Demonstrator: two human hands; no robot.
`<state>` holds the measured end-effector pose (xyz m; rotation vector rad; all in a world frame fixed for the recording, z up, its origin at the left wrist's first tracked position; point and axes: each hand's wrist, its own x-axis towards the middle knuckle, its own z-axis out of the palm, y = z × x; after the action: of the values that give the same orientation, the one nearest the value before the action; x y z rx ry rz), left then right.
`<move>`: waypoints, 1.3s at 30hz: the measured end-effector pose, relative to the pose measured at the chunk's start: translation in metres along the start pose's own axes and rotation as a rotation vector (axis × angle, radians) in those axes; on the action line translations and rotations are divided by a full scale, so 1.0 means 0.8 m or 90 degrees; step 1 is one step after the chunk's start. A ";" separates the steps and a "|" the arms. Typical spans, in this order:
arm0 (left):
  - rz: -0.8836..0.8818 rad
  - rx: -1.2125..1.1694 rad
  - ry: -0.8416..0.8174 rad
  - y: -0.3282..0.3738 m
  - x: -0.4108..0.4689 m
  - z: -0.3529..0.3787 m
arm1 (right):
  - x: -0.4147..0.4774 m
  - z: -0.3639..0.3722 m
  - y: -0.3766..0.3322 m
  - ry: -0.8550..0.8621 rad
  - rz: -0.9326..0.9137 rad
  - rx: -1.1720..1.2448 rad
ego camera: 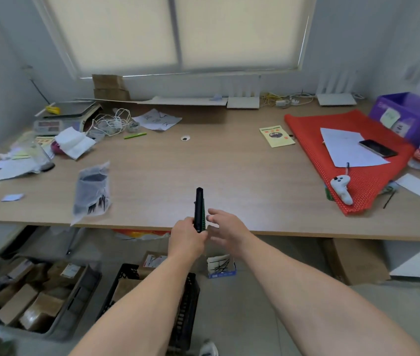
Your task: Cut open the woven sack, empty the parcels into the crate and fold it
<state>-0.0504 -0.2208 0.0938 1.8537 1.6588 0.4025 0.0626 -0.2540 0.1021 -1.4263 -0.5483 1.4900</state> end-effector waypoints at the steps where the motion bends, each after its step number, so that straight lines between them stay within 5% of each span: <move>1: -0.006 0.007 0.002 -0.004 0.017 -0.003 | 0.013 0.003 -0.008 -0.012 -0.002 -0.043; 10: -0.056 0.045 -0.023 -0.042 0.181 -0.012 | 0.159 0.024 -0.050 0.066 -0.034 -0.276; 19: -0.095 0.093 -0.083 -0.080 0.296 0.026 | 0.259 0.005 -0.047 0.111 0.055 -0.417; 39: -0.125 0.182 -0.146 -0.107 0.356 0.078 | 0.319 -0.036 -0.044 0.094 0.106 -0.567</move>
<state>-0.0324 0.0430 -0.0556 1.8314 1.7854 -0.1324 0.1396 -0.0296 -0.0018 -2.2838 -1.1015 1.2896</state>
